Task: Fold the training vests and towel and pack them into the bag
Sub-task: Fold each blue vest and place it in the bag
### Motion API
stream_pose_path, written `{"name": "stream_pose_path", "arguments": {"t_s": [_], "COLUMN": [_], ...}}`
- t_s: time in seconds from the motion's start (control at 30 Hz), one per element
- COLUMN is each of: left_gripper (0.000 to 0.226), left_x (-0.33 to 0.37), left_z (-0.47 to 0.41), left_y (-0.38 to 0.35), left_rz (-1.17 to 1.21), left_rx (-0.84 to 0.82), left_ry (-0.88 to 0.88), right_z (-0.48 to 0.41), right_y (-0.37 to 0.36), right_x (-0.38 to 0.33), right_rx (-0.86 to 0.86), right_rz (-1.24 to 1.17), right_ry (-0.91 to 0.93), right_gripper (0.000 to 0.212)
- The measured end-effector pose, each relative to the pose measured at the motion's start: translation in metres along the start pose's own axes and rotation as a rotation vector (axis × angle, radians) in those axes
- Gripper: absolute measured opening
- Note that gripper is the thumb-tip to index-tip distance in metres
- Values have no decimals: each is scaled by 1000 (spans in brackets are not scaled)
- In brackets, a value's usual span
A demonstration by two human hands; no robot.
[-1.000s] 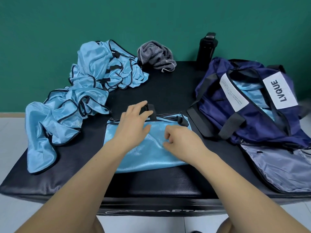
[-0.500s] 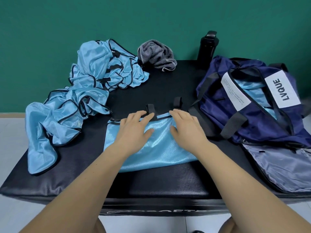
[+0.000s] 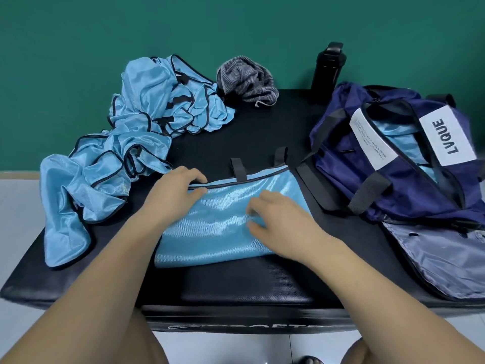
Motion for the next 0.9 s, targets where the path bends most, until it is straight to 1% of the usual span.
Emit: {"name": "stream_pose_path", "arguments": {"t_s": [0.1, 0.13, 0.17, 0.2, 0.3, 0.37, 0.5, 0.63, 0.83, 0.9], "left_gripper": [9, 7, 5, 4, 7, 10, 11, 10, 17, 24], "left_x": [0, 0, 0, 0, 2, 3, 4, 6, 11, 15], "left_z": [1, 1, 1, 1, 1, 2, 7, 17, 37, 43], "left_y": [3, 4, 5, 6, 8, 10, 13, 15, 12, 7], "left_rz": [18, 18, 19, 23, 43, 57, 55, 52, -1, 16], "left_rx": [39, 48, 55, 57, 48, 37, -23, -115, -302, -377], "left_ry": [-6, -6, -4, -1, 18, 40, 136, 217, 238, 218], "right_z": [10, 12, 13, 14, 11, 9, 5, 1, -8, -13], "right_y": [-4, -5, -5, -5, -5, -4, 0, 9, 14, 12], "right_x": [-9, -11, -12, -13, -12, -9, 1, 21, 58, 69], "right_rx": [-172, -197, -208, -205, -146, -138, -161, -119, -84, 14], "right_rz": [2, 38, 72, 90, 97, 128, 226, 263, 318, 324], "right_ry": [50, 72, 91, 105, 137, 130, 74, -22, -98, -110], "right_gripper": [69, 78, 80, 76, 41, 30, 24, 19, 29, 33]}}
Point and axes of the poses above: each hand's wrist, its own z-axis away from the middle knuckle, its own y-axis out of the back of the hand, x = y × z, the point moved 4 cm from there along -z, towards the middle knuckle, and after that the axes turned 8 degrees about z, right-handed, at the moved point
